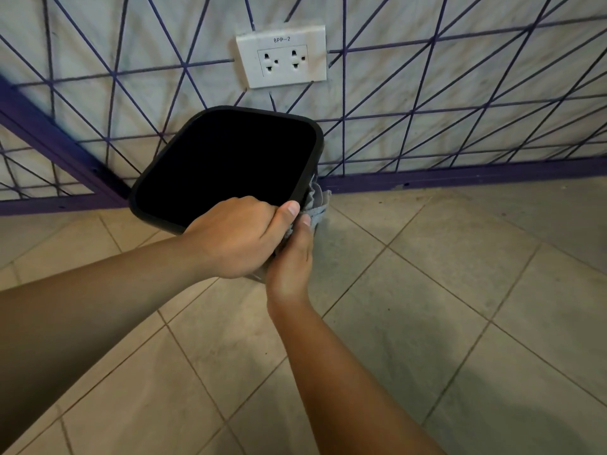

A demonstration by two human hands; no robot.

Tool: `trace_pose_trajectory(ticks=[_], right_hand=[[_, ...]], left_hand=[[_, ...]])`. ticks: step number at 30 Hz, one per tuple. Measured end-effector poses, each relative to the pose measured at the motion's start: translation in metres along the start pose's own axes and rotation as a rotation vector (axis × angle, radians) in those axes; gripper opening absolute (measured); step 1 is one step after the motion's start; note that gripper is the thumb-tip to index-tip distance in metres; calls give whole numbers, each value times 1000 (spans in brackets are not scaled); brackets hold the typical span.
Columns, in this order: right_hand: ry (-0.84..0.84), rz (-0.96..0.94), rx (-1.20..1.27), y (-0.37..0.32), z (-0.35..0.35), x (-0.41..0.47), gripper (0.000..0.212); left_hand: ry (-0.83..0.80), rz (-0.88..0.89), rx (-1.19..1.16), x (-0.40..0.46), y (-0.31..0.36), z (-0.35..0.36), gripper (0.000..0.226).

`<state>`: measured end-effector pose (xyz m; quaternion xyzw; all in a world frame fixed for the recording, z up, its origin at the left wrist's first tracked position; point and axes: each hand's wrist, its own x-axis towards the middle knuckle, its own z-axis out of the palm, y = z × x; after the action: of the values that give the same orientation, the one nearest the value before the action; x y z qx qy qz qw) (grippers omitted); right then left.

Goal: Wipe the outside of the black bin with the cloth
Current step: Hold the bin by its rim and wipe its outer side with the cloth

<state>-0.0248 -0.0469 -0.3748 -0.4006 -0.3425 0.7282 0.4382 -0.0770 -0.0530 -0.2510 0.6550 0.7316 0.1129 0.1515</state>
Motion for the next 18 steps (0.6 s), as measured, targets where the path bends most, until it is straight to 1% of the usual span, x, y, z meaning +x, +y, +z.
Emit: trace_pose_trajectory(ticks=[2,5,6,9,13,14,16,18], right_hand=[[-50,-28,-53,2,-2,-6,129],[2,-46,-33,3,-5,-1,141],[14,-30,-17,0,-2,-1,141],[-48,-53,-30,-3,5,-12,128],[38,-23,49,1,0,-2,145],[25,-10,58,-1,1,-2,146],[-49,-21,10,-2,4,-9,142],[-41,-33,0,6,3,-11,140]], left_hand=[[-2,4,-6,0,0,1,59],[23,10,9,1,1,0,58],[22,10,5,1,1,0,58],[9,10,-5,1,0,0,57],[40,-18,11,1,0,-1,59],[35,-18,5,1,0,-1,59],[22,-15,-3,1,-2,-2,58],[22,-15,7,1,-2,-2,59]])
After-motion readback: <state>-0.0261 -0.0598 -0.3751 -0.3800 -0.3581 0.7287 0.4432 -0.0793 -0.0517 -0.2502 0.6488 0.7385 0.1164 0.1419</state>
